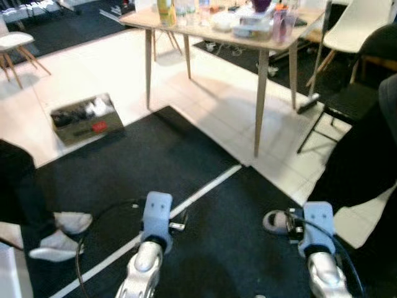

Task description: Restocking fridge

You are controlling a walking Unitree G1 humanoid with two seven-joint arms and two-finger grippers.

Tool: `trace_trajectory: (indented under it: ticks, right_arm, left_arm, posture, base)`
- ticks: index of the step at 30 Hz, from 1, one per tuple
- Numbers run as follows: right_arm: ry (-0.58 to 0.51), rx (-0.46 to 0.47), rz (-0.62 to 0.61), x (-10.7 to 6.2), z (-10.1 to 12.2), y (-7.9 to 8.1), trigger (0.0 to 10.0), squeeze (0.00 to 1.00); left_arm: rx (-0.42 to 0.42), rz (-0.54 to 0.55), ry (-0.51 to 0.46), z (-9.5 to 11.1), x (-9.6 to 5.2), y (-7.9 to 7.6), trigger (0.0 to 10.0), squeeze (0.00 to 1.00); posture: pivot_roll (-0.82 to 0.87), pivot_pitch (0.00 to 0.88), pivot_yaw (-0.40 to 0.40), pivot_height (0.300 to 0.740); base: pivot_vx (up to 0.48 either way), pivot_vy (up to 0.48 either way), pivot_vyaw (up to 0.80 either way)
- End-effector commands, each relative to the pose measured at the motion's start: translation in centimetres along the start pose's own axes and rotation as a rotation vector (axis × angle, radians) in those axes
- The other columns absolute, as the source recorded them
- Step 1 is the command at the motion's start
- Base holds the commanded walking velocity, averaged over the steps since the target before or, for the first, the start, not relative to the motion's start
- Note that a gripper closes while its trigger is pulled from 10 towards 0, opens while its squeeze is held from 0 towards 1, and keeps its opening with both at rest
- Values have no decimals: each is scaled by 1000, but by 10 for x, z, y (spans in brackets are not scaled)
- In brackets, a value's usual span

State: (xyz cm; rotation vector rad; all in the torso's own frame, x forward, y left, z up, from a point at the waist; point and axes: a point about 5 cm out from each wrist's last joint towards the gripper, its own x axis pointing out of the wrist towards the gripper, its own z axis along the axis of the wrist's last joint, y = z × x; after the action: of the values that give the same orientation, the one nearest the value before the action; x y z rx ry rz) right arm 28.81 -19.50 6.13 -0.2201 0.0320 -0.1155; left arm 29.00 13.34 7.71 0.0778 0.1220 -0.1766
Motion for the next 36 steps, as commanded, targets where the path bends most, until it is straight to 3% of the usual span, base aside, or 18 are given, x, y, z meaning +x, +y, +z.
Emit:
trace_trajectory:
  ticks: [1, 8, 18, 36]
  right_arm:
    - [-20, -6, 23, -2, 3, 8, 10000, 0]
    - [-149, -1, 42, 11, 37, 14, 10000, 0]
    - [-254, 11, 71, 18, 69, 21, 10000, 0]
    - [-193, 12, 65, 13, 56, 18, 10000, 0]
  left_arm:
    - [19, 31, -1, -1, -3, 7, 10000, 0]
    - [45, 62, -89, 24, 2, 16, 10000, 0]
    - [36, 99, -146, 43, 10, 27, 10000, 0]
    - [-2, 120, -110, 34, 8, 27, 10000, 0]
  posture:
    - [-163, 134, 71, 707]
    - [-139, 123, 68, 707]
    - [-142, 120, 59, 707]
    - [-137, 121, 51, 707]
  base:
    - [292, 0, 0]
    - [295, 0, 0]
    - [288, 0, 0]
    - [286, 0, 0]
